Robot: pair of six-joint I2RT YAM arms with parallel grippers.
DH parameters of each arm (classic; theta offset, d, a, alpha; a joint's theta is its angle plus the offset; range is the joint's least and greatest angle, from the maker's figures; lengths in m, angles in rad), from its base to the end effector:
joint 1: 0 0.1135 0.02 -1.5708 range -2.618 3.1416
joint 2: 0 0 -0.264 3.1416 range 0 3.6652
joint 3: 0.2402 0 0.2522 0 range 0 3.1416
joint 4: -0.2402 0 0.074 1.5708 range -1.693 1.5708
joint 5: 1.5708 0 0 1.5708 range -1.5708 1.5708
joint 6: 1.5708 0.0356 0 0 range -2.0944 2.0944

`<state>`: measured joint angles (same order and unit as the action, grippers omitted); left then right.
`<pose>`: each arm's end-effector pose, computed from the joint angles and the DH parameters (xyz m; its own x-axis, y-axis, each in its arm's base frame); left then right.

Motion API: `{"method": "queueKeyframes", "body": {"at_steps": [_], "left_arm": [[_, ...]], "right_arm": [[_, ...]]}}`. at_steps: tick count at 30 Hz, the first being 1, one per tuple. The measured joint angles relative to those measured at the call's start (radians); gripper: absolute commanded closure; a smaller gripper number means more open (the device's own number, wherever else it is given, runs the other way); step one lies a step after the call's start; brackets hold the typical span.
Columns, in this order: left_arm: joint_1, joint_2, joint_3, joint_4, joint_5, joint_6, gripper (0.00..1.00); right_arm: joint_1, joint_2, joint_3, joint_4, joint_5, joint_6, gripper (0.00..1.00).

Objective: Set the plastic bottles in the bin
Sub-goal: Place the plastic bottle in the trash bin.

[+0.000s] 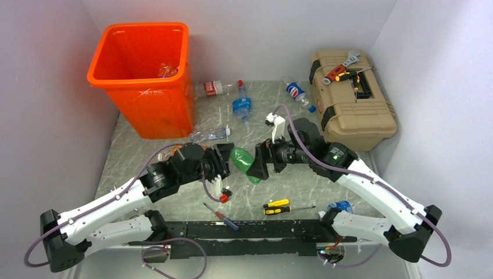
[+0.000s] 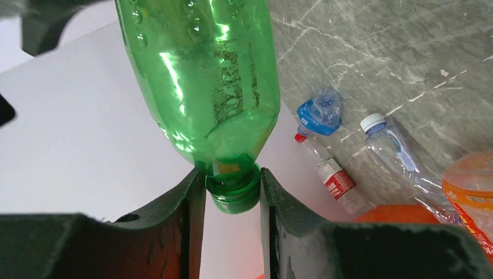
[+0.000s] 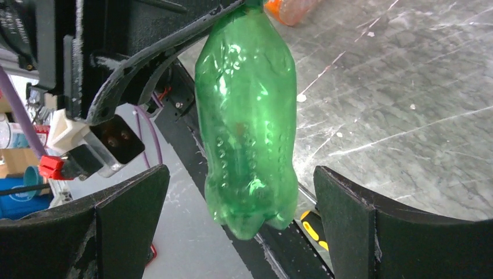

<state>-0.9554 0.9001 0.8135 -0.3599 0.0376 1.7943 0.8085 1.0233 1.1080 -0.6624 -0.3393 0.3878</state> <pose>0.1167 -0.1673 0.3116 0.8700 0.4574 0.1841 0.0579 -0.4656 0.8831 0.1376 0.1613 0.3607 -0.6798 -0.1956 -0.7068 -0.6670 0.5655 0.4851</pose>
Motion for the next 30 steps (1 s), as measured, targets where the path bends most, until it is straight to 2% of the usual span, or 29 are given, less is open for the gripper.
{"method": "queueKeyframes", "body": {"at_steps": [7, 11, 14, 15, 17, 18, 19, 23, 25, 28, 30], "left_arm": [[-0.012, -0.010, 0.000, -0.011, 0.010, 0.020, 1.00], [-0.013, -0.013, 0.000, -0.019, 0.010, 0.021, 1.00], [-0.013, -0.013, 0.000, -0.027, 0.004, 0.020, 1.00], [-0.013, -0.013, 0.000, -0.027, 0.002, 0.020, 0.95], [-0.013, -0.013, 0.000, -0.027, -0.001, 0.018, 0.64], [-0.013, -0.013, 0.000, -0.026, -0.001, 0.015, 0.17], [-0.013, -0.013, 0.000, -0.023, -0.001, 0.002, 0.03], [-0.015, -0.013, 0.006, 0.029, -0.010, -0.128, 0.00], [-0.015, -0.013, 0.018, 0.065, -0.026, -0.243, 0.00], [-0.015, -0.007, 0.073, 0.078, -0.056, -0.505, 0.00], [-0.015, 0.014, 0.142, 0.089, -0.079, -0.750, 0.01]], "right_arm": [[0.000, 0.086, -0.033, 0.040, -0.044, -0.015, 0.16], [0.000, 0.132, -0.045, 0.047, -0.063, -0.017, 0.40], [0.002, 0.144, -0.051, 0.056, -0.086, -0.023, 0.53], [0.004, 0.144, -0.052, 0.060, -0.090, -0.021, 0.56], [0.004, 0.142, -0.054, 0.063, -0.092, -0.019, 0.61], [0.004, 0.140, -0.055, 0.066, -0.091, -0.020, 0.63], [0.004, 0.135, -0.055, 0.066, -0.090, -0.020, 0.64], [0.004, 0.047, -0.089, 0.091, -0.021, -0.022, 0.68], [0.004, -0.072, -0.143, 0.137, 0.061, -0.023, 0.69], [0.004, -0.262, -0.242, 0.236, 0.167, -0.026, 0.69], [0.003, -0.382, -0.329, 0.331, 0.227, -0.027, 0.69]]}}
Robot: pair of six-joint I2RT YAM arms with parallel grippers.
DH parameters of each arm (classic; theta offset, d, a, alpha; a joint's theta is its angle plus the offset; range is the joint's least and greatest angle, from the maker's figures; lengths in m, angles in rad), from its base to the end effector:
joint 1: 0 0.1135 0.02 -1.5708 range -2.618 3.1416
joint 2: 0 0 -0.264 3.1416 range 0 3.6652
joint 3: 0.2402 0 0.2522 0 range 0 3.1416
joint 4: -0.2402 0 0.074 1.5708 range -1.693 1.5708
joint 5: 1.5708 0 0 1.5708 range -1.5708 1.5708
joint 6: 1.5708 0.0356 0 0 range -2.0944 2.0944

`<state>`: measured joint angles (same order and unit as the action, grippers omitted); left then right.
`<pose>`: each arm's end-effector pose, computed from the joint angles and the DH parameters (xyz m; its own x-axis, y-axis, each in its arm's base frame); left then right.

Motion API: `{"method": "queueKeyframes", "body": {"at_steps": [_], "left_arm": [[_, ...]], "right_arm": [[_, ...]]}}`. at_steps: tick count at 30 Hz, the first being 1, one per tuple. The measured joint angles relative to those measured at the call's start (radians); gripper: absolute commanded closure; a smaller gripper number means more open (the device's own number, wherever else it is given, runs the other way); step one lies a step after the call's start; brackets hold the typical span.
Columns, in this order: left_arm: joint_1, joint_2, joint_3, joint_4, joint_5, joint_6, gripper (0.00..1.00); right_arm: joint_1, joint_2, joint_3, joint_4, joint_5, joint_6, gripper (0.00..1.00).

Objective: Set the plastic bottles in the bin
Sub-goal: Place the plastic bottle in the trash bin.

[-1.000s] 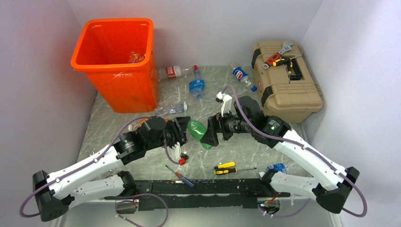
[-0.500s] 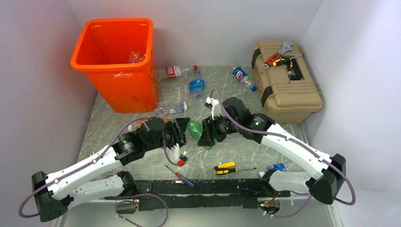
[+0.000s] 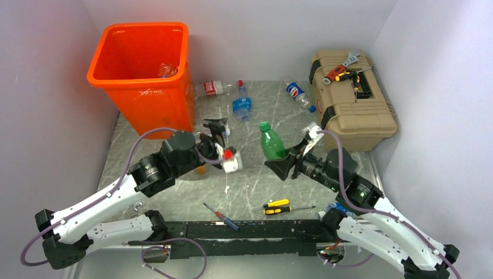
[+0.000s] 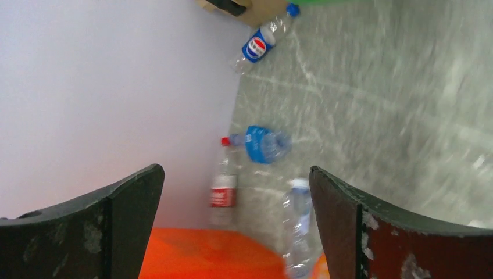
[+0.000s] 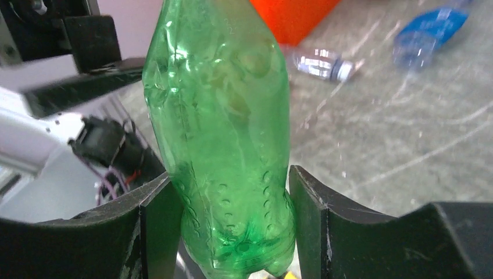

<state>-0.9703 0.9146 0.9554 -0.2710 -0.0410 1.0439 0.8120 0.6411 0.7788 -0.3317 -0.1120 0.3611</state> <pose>0.1187 -0.1707 0.3676 0.6282 0.6111 -0.4815 0.5146 0.1377 0.8463 0.1004 0.1117 0.3434 -0.4055 0.0826 -0.9103 -0.6983 0.6146 0.3668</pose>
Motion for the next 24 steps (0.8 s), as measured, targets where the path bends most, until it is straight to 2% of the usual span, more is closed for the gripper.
{"method": "queueKeyframes", "body": {"at_steps": [4, 10, 13, 16, 20, 24], "left_arm": [[0.000, 0.054, 0.126, 0.035, 0.000, -0.479, 0.01], [0.018, 0.081, 0.087, 0.245, 0.070, -1.141, 0.01], [0.054, 0.131, 0.089, 0.317, 0.125, -1.336, 0.04], [0.080, 0.188, 0.094, 0.364, 0.172, -1.482, 0.13], [0.082, 0.257, 0.143, 0.373, 0.219, -1.575, 0.29], [0.086, 0.330, 0.233, 0.372, 0.262, -1.613, 0.33]], "right_arm": [[-0.001, -0.094, -0.123, 0.153, 0.054, 0.002, 0.69], [-0.002, -0.116, -0.259, 0.307, 0.113, 0.015, 0.71], [-0.002, -0.118, -0.283, 0.356, 0.115, 0.024, 0.71], [-0.002, -0.117, -0.293, 0.403, 0.115, 0.032, 0.71], [-0.002, -0.103, -0.297, 0.459, 0.102, 0.042, 0.71], [-0.002, -0.072, -0.297, 0.506, 0.074, 0.050, 0.71]]}}
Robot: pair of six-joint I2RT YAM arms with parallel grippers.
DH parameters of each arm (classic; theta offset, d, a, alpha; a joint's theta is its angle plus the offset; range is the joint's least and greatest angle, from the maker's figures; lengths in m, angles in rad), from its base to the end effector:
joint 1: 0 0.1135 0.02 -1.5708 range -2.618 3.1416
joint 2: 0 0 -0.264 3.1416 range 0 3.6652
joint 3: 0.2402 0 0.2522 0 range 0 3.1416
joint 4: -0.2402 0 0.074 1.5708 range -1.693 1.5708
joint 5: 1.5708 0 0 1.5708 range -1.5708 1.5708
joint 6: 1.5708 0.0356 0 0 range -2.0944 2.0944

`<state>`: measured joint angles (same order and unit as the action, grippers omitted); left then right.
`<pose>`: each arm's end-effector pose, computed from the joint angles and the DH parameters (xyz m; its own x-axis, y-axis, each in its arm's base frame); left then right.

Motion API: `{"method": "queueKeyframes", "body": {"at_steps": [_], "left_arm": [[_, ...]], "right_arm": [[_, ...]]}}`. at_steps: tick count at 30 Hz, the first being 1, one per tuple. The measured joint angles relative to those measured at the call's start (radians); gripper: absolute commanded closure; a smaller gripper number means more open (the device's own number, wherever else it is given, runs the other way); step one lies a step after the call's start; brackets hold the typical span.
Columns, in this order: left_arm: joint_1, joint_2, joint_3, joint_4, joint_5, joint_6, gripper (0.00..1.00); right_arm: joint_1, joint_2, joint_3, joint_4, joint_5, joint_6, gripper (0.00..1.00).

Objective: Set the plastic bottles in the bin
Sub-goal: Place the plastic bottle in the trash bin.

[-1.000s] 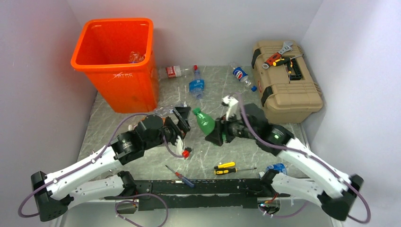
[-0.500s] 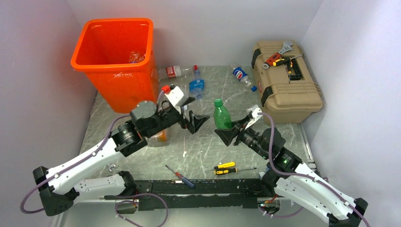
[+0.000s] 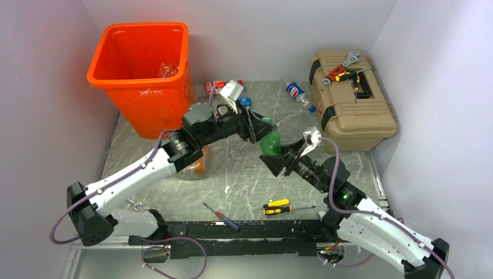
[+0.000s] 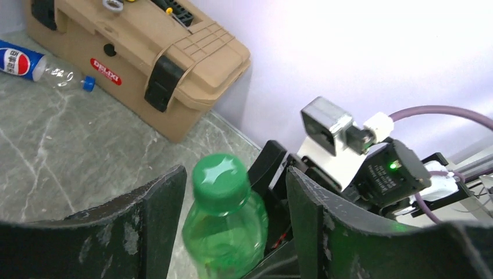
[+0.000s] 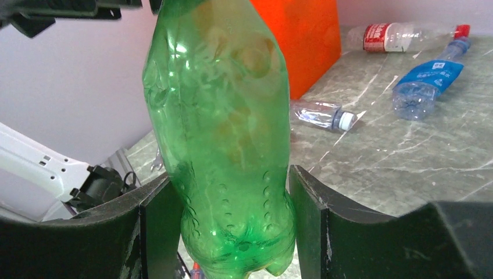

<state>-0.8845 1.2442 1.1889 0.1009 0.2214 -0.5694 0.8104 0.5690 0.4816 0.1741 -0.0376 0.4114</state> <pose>0.1789 -0.2307 0.4149 -0.4575 -0.2715 -0.8467 0.7683 0.3587 -0.5301 0.1066 0.1140 0.3036 -0.2452 0.3221 -0.9144 -0.7112 0.5813 0.3954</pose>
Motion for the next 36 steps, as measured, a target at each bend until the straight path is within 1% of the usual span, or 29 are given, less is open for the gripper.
{"method": "queueKeyframes", "body": {"at_steps": [1, 2, 3, 5, 6, 7, 9, 10, 13, 14, 17, 20, 21, 22, 23, 24, 25, 26, 27, 31, 33, 36], "left_arm": [[0.001, 0.011, 0.015, 0.003, 0.010, -0.004, 0.36], [0.003, 0.017, 0.022, 0.009, 0.018, -0.010, 0.42], [0.003, 0.018, 0.023, 0.010, 0.024, -0.014, 0.50], [0.006, 0.018, 0.023, 0.008, 0.024, -0.022, 0.58], [0.011, 0.018, 0.023, 0.008, 0.024, -0.021, 0.57], [0.013, 0.018, 0.023, 0.009, 0.026, -0.022, 0.53], [0.014, 0.019, 0.023, 0.015, 0.033, -0.024, 0.38], [0.014, 0.023, 0.024, 0.016, 0.046, -0.027, 0.34], [0.010, 0.039, 0.026, 0.009, 0.075, -0.027, 0.34], [0.009, 0.045, 0.027, 0.006, 0.080, -0.027, 0.37], [0.008, 0.059, 0.027, 0.001, 0.091, -0.023, 0.57], [0.014, 0.062, 0.029, -0.001, 0.095, -0.023, 0.83], [0.014, 0.062, 0.030, 0.000, 0.095, -0.016, 0.92], [0.014, 0.062, 0.031, -0.001, 0.097, -0.018, 1.00], [0.014, 0.062, 0.032, -0.001, 0.098, -0.019, 1.00], [0.013, 0.062, 0.034, -0.003, 0.099, -0.019, 1.00], [0.012, 0.060, 0.037, -0.010, 0.094, -0.012, 1.00], [0.011, 0.057, 0.040, -0.024, 0.088, 0.000, 1.00], [0.011, 0.054, 0.043, -0.038, 0.082, 0.012, 1.00], [0.008, 0.026, 0.105, -0.173, 0.002, 0.122, 1.00], [0.007, 0.001, 0.174, -0.263, -0.078, 0.208, 1.00], [0.007, -0.035, 0.321, -0.383, -0.246, 0.356, 1.00]], "right_arm": [[0.000, 0.005, 0.000, 0.005, -0.003, 0.001, 0.71], [0.000, 0.010, 0.000, 0.009, -0.007, 0.001, 0.71], [0.000, 0.015, 0.000, 0.010, -0.009, 0.001, 0.71], [0.000, 0.014, -0.001, 0.015, -0.015, 0.002, 0.71], [0.000, 0.011, -0.001, 0.019, -0.016, 0.003, 0.71], [0.000, 0.011, -0.001, 0.021, -0.017, 0.003, 0.71], [0.000, 0.007, -0.001, 0.022, -0.018, 0.003, 0.71], [0.000, 0.005, -0.001, 0.023, -0.018, 0.003, 0.71], [0.000, 0.005, -0.001, 0.022, -0.016, 0.003, 0.71], [0.000, 0.005, -0.002, 0.022, -0.015, 0.003, 0.71], [0.000, 0.005, -0.002, 0.023, -0.016, 0.003, 0.71], [0.000, 0.005, -0.004, 0.023, -0.013, 0.005, 0.70], [0.000, 0.005, -0.006, 0.023, -0.014, 0.008, 0.67], [0.000, 0.005, -0.006, 0.023, -0.014, 0.010, 0.59], [0.000, 0.005, -0.006, 0.023, -0.014, 0.010, 0.47], [0.000, 0.006, -0.006, 0.023, -0.013, 0.010, 0.32], [0.000, 0.006, -0.006, 0.023, -0.013, 0.011, 0.21], [0.000, 0.006, -0.005, 0.019, -0.014, 0.014, 0.05], [0.002, 0.007, -0.002, 0.010, -0.014, 0.018, 0.01], [0.002, 0.019, 0.046, -0.081, -0.004, 0.023, 0.00], [0.002, 0.018, 0.085, -0.148, 0.003, 0.016, 0.00], [0.002, -0.005, 0.153, -0.254, 0.029, -0.006, 0.00]]}}
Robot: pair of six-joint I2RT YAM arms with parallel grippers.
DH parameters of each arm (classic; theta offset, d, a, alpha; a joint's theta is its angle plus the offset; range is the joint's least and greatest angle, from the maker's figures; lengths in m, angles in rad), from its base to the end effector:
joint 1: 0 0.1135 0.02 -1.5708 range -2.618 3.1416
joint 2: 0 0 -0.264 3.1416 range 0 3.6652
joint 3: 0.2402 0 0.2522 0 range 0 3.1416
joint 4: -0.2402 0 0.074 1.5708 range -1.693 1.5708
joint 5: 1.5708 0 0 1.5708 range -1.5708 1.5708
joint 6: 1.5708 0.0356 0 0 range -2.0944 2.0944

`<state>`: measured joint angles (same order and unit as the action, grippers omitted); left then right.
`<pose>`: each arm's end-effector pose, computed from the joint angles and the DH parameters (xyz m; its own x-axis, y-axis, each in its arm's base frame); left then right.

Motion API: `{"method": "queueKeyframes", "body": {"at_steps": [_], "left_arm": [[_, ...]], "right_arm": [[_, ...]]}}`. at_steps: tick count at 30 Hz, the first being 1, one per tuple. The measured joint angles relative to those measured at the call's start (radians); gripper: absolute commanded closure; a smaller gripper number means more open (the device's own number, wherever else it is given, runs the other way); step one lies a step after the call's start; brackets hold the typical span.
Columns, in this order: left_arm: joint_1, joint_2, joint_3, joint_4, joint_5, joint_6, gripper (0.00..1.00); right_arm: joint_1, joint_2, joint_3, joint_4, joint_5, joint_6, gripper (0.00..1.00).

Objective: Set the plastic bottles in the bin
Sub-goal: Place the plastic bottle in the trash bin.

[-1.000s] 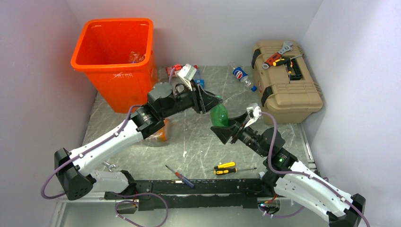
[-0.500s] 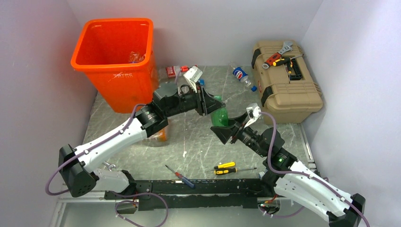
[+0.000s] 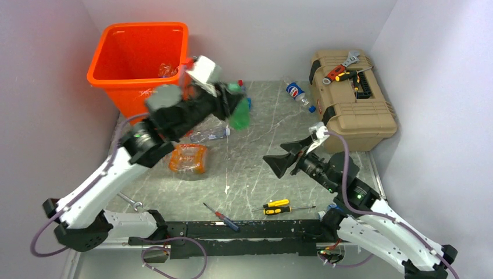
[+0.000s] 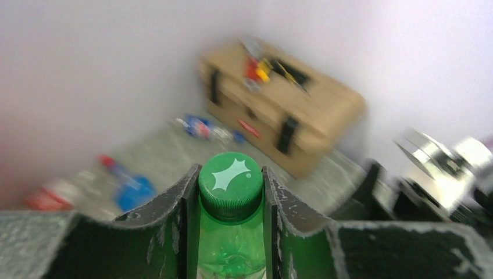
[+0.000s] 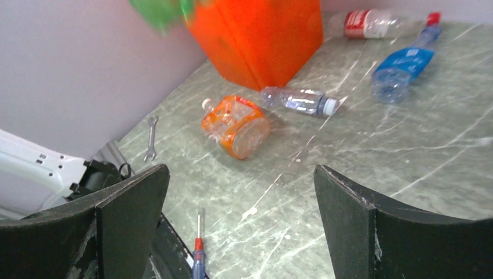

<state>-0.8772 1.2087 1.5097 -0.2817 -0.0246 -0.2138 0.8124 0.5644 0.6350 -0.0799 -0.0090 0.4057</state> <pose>0.1619 -0.1934 0.4924 -0.1477 -0.1541 -0.9770 0.7385 0.6399 -0.2126 0.1006 0.1067 0.3308 -0.2948 0.2627 -0.9187 -0.6701 0.6286 0.3947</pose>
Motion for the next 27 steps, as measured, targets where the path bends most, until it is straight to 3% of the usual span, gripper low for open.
{"method": "queueKeyframes", "body": {"at_steps": [2, 3, 4, 7, 9, 12, 17, 22, 27], "left_arm": [[0.000, -0.021, 0.107, -0.026, -0.134, 0.113, 1.00], [0.000, -0.033, 0.159, -0.023, -0.211, 0.180, 0.89], [0.003, -0.044, 0.195, -0.011, -0.277, 0.236, 1.00], [0.053, -0.064, 0.275, 0.044, -0.429, 0.397, 1.00], [0.172, -0.029, 0.384, 0.018, -0.463, 0.426, 1.00], [0.333, 0.076, 0.537, -0.019, -0.472, 0.416, 1.00], [0.478, 0.228, 0.606, -0.030, -0.435, 0.380, 1.00], [0.670, 0.386, 0.604, -0.052, -0.333, 0.239, 1.00], [0.780, 0.452, 0.536, -0.067, -0.251, 0.092, 1.00]], "right_arm": [[0.000, -0.036, 0.037, -0.058, 0.029, -0.014, 0.00], [0.000, -0.054, 0.046, -0.076, 0.042, -0.017, 0.00], [0.000, -0.077, 0.050, -0.095, 0.061, -0.018, 0.00], [0.000, -0.137, 0.043, -0.115, 0.101, -0.015, 0.00], [0.000, -0.154, 0.026, -0.114, 0.115, -0.008, 0.00], [0.000, -0.154, -0.019, -0.115, 0.136, 0.014, 0.00], [0.000, -0.130, -0.071, -0.110, 0.140, 0.060, 0.00], [0.000, -0.116, -0.098, -0.084, 0.138, 0.093, 0.01], [0.000, -0.103, -0.105, -0.074, 0.138, 0.103, 0.01]]}}
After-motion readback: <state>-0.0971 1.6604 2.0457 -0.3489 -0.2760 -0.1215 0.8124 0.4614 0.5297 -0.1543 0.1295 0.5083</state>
